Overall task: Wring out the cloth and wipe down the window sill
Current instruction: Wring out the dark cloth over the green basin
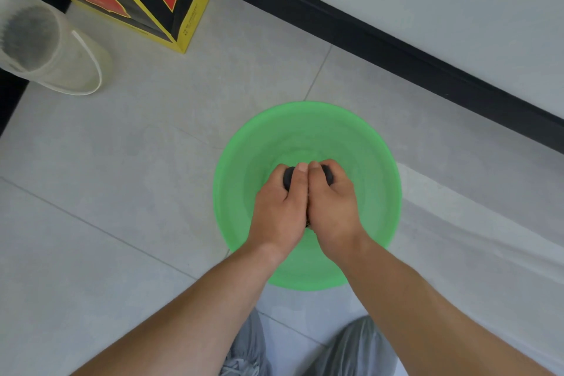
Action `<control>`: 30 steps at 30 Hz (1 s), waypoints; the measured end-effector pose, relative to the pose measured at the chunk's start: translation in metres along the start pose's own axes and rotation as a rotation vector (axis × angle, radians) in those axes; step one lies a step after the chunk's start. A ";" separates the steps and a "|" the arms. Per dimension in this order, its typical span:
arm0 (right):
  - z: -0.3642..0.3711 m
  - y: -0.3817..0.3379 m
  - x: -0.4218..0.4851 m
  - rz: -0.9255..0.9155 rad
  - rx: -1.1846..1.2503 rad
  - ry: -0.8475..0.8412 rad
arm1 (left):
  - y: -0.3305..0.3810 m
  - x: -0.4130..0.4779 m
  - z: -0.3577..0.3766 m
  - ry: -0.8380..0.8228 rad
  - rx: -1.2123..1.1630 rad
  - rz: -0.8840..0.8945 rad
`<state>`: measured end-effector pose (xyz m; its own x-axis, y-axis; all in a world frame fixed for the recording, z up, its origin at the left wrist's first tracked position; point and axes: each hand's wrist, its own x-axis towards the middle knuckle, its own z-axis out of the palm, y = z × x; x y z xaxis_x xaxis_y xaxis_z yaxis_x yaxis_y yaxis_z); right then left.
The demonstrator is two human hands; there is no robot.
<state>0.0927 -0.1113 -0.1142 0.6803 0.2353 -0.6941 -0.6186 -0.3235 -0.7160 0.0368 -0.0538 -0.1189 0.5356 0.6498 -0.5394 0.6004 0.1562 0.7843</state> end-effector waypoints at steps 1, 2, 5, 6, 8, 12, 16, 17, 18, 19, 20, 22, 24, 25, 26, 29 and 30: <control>0.001 -0.001 0.000 -0.021 -0.011 -0.001 | -0.001 0.001 -0.001 0.000 0.000 -0.002; 0.001 -0.002 -0.001 -0.042 -0.024 0.001 | -0.001 0.002 -0.001 0.004 -0.001 0.000; 0.003 -0.003 -0.001 -0.090 -0.078 0.010 | -0.001 0.004 -0.002 0.015 -0.004 0.002; 0.004 -0.003 0.000 -0.102 -0.095 0.011 | -0.001 0.004 -0.003 0.015 -0.001 -0.003; 0.004 -0.001 0.000 -0.110 -0.116 0.000 | -0.002 0.004 -0.004 0.018 0.014 -0.021; -0.001 0.001 -0.001 -0.118 -0.178 -0.067 | -0.006 0.002 -0.007 0.043 0.107 -0.022; -0.018 0.001 -0.004 -0.057 -0.096 -0.141 | -0.008 0.006 -0.017 -0.034 0.054 -0.024; -0.022 0.001 -0.003 -0.008 -0.052 -0.142 | -0.007 0.008 -0.019 -0.073 0.006 -0.035; -0.025 0.000 -0.002 0.031 -0.017 -0.138 | -0.005 0.010 -0.021 -0.103 -0.030 -0.034; -0.027 0.000 -0.001 0.059 0.006 -0.136 | -0.003 0.010 -0.021 -0.126 -0.055 -0.029; -0.027 0.000 0.001 0.079 0.021 -0.136 | -0.001 0.011 -0.019 -0.137 -0.064 -0.029; -0.022 0.000 0.005 0.085 0.011 -0.122 | 0.003 0.009 -0.013 -0.115 -0.050 -0.047; -0.014 0.001 0.007 0.051 -0.048 -0.098 | 0.005 0.008 -0.008 -0.051 0.017 -0.034; -0.011 0.001 0.008 0.024 -0.081 -0.083 | 0.005 0.008 -0.007 -0.020 0.064 -0.011; -0.008 0.002 0.008 -0.005 -0.111 -0.071 | 0.005 0.008 -0.006 0.002 0.111 0.013; -0.005 0.006 0.009 -0.054 -0.184 -0.045 | 0.002 0.008 -0.004 0.020 0.215 0.048; -0.005 0.008 0.009 -0.060 -0.201 -0.033 | 0.000 0.008 -0.004 0.025 0.236 0.052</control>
<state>0.0960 -0.1165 -0.1260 0.6983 0.2886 -0.6550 -0.4843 -0.4833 -0.7293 0.0387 -0.0459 -0.1217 0.5566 0.6708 -0.4902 0.6959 -0.0542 0.7161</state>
